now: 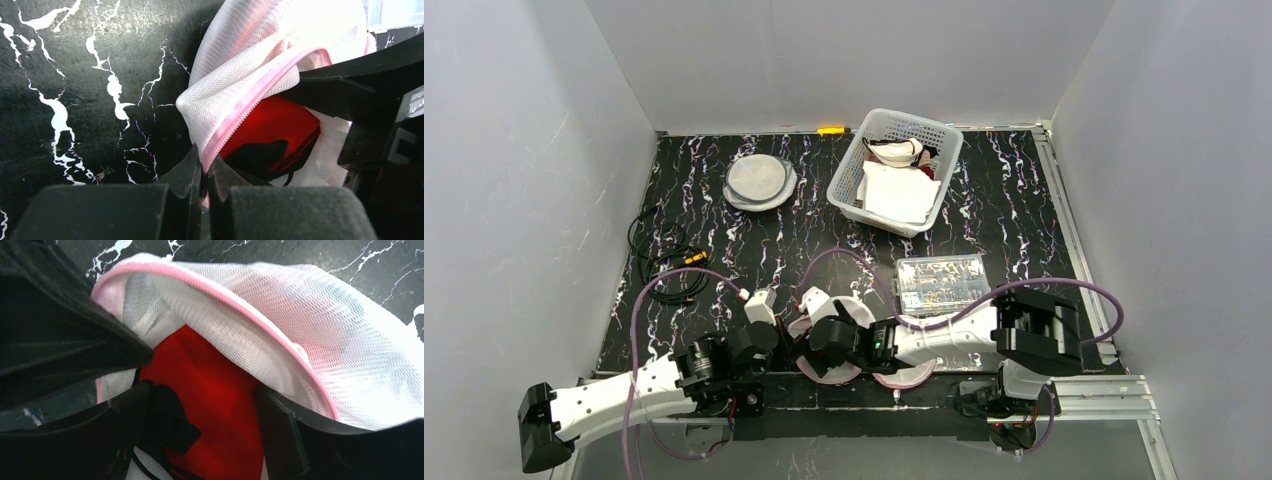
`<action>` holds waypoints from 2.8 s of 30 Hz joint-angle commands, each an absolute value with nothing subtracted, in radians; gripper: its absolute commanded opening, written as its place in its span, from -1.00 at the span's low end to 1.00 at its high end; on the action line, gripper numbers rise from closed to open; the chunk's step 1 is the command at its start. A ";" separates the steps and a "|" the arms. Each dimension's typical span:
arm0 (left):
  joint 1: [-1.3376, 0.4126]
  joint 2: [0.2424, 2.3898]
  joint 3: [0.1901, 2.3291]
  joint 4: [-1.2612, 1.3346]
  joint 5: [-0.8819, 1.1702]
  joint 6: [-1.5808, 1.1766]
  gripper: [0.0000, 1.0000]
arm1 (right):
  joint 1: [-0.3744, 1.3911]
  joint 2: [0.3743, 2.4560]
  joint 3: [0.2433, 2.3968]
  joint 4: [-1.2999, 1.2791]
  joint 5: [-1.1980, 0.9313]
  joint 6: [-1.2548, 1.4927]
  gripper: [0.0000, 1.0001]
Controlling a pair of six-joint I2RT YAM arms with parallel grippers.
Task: Unzip the laundry bag and remove the bra
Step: Pick up the bra from the laundry bag.
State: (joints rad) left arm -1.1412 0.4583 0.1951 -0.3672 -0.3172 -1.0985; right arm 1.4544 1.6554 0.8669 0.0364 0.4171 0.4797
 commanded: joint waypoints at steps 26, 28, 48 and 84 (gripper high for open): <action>-1.143 0.564 0.200 -0.366 -0.414 -1.086 -1.00 | 1.464 1.392 0.694 0.191 0.416 0.495 0.15; -1.143 0.603 0.216 -0.357 -0.413 -1.077 -1.00 | 1.468 1.378 0.703 0.177 0.436 0.495 0.37; -1.143 0.563 0.187 -0.306 -0.390 -1.087 -1.00 | 1.546 1.566 0.858 0.143 0.611 0.450 0.49; -1.143 0.542 0.189 -0.310 -0.376 -1.080 -1.00 | 1.546 1.722 0.956 0.106 0.795 0.481 0.53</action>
